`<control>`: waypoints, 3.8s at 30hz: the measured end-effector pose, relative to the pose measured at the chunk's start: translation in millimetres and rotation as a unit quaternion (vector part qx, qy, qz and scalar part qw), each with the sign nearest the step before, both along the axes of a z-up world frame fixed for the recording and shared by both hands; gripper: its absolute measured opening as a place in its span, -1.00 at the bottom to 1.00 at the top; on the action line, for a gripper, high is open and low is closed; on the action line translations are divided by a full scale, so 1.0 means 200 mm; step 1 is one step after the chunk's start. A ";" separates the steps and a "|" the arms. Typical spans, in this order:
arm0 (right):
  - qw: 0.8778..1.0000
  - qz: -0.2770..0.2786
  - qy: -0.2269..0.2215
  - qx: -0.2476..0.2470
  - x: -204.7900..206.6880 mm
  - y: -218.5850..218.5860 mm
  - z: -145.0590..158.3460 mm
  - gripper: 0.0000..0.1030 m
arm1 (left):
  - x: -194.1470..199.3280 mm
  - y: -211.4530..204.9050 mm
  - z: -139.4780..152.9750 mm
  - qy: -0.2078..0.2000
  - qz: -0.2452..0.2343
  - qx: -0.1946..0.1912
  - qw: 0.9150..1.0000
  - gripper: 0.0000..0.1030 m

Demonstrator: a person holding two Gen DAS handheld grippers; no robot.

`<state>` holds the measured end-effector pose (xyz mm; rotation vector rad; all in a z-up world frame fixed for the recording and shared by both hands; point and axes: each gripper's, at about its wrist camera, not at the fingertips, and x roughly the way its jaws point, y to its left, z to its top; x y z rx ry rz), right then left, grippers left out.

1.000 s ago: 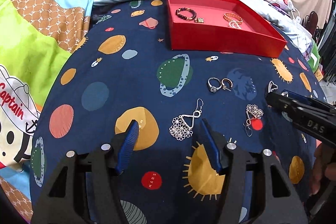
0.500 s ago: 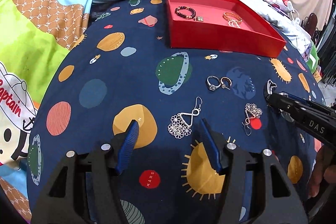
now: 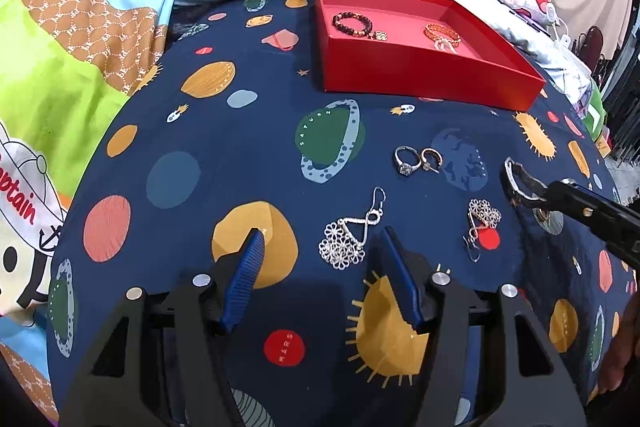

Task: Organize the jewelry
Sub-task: 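Grasp a small silver earring with the left tool while the right tool holds the ring, then carry the held earring and silver watch with both tools over the red tray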

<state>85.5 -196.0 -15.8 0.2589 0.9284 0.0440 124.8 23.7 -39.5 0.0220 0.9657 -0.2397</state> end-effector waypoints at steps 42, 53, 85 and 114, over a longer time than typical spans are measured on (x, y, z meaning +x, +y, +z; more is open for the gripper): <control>0.999 0.017 0.005 -0.031 0.01 0.04 -0.03 -0.84 | -0.01 -0.07 0.05 0.012 -0.046 -0.059 0.997 -0.95; 0.999 0.019 -0.050 -0.011 -0.01 0.03 0.20 -0.84 | -0.03 -0.10 0.24 -0.021 -0.065 -0.076 0.995 -0.95; 0.999 0.021 0.011 -0.034 0.21 -0.07 -0.05 -0.43 | 0.32 -0.23 0.48 -0.075 -0.072 -0.070 0.992 -0.95; 0.997 0.018 -0.067 -0.028 0.27 -0.10 0.28 -0.94 | 0.34 -0.21 0.49 -0.074 -0.068 -0.077 0.992 -0.95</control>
